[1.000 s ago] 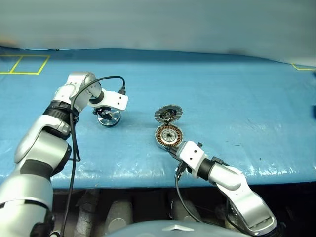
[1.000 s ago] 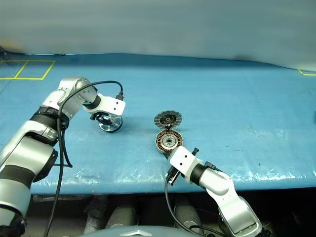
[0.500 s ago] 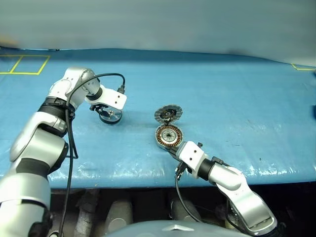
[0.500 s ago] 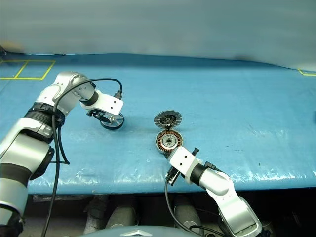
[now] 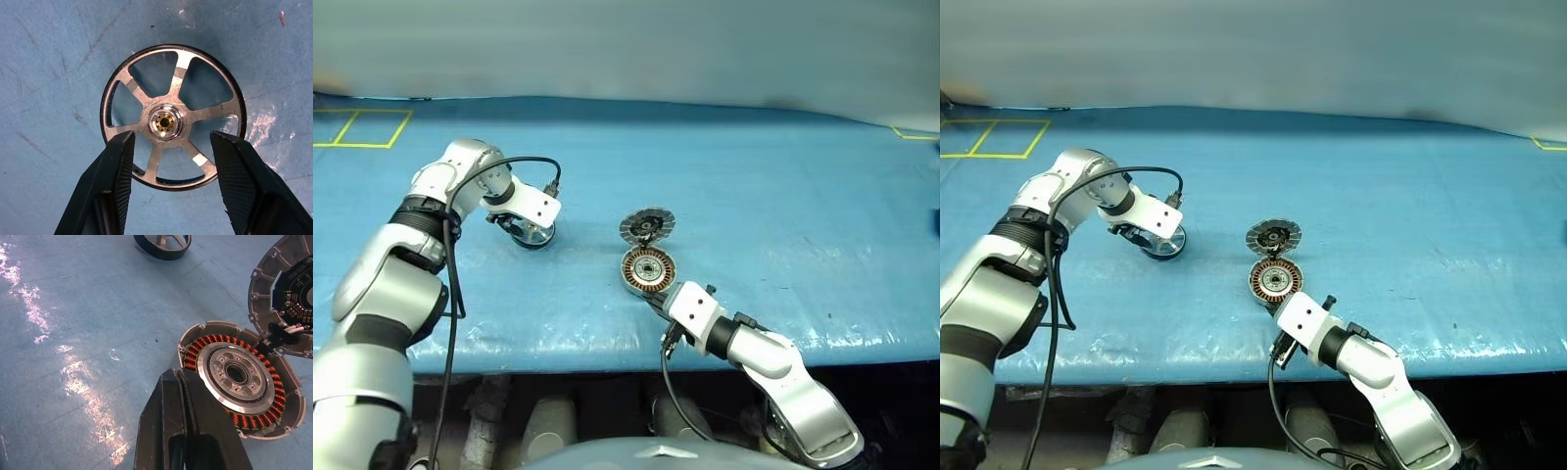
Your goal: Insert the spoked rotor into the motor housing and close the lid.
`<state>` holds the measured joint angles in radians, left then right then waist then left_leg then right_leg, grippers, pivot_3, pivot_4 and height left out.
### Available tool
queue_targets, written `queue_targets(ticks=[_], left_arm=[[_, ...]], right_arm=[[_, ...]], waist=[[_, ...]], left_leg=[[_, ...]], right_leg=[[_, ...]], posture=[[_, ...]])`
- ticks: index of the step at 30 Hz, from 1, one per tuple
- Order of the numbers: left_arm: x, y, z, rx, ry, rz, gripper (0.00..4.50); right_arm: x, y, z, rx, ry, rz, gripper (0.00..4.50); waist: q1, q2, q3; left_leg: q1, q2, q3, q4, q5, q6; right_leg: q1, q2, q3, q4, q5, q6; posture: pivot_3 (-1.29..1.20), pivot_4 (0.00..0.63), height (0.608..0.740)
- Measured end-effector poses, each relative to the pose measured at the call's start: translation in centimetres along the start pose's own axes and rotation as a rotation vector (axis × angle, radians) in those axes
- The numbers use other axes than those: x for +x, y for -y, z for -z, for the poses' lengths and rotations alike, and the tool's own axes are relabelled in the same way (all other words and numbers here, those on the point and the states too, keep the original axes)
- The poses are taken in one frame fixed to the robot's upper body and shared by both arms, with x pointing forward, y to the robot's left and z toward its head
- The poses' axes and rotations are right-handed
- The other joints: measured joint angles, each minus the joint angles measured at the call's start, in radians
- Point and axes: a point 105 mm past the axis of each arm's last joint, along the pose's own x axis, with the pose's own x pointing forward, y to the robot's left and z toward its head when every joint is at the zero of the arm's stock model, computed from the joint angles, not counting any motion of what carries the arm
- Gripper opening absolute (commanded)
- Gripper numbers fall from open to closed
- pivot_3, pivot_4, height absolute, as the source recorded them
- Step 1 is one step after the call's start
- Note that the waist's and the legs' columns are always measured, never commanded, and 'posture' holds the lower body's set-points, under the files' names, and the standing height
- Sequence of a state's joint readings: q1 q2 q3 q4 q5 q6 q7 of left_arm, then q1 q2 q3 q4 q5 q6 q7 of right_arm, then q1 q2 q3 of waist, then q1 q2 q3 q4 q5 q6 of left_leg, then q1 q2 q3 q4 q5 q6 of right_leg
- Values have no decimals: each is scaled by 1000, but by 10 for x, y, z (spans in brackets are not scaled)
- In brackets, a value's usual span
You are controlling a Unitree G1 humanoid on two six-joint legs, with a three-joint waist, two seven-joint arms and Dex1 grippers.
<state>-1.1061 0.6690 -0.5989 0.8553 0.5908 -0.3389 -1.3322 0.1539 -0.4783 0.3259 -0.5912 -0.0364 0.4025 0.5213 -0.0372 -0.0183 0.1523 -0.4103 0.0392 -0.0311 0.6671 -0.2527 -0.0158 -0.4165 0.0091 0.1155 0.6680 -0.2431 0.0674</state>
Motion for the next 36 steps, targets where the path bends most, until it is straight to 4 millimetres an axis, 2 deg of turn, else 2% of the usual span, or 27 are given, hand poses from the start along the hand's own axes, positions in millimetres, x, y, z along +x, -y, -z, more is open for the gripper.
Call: queue_targets(ticks=[5,8,10,12,16,25,32,36], left_arm=[[2,1,0,0,-2,-3,2618],[3,0,1,4,-15,-8,2039],[3,0,1,8,-18,-10,1417],[3,0,1,10,-22,-12,1417],[3,0,-2,27,-21,-15,910],[6,8,-2,4,26,-61,909],[5,22,-30,-74,262,-161,909],[-11,31,-39,-185,425,-252,909]], right_arm=[[0,1,0,-5,-3,4,42],[0,1,1,-8,-6,6,0],[0,1,1,-10,-7,7,0],[0,1,1,-11,-8,7,0],[0,1,1,-12,-8,7,0],[0,2,0,-9,-6,12,0],[-4,4,1,27,0,39,0],[-8,15,1,58,9,91,0]], waist=[[0,0,0],[0,0,0],[0,0,0],[0,0,0],[0,0,-1],[-1,1,-1],[2,0,-1],[-7,0,-1]], left_leg=[[0,0,0,1,0,0],[0,0,0,1,0,0],[0,0,0,1,0,0],[1,0,0,1,0,0],[2,0,0,1,0,0],[8,0,2,1,0,0],[9,0,2,2,0,0],[9,1,2,2,0,0]], right_leg=[[0,0,0,1,0,0],[0,0,0,1,0,0],[0,0,0,1,0,0],[1,0,0,1,0,0],[2,0,0,2,0,0],[5,0,2,6,-1,-1],[5,0,2,9,-2,-1],[4,0,2,10,-2,-1]], posture=[[0,150,740],[0,150,740],[0,150,740],[0,150,740],[0,150,740],[0,150,740],[0,150,740],[0,150,740]])
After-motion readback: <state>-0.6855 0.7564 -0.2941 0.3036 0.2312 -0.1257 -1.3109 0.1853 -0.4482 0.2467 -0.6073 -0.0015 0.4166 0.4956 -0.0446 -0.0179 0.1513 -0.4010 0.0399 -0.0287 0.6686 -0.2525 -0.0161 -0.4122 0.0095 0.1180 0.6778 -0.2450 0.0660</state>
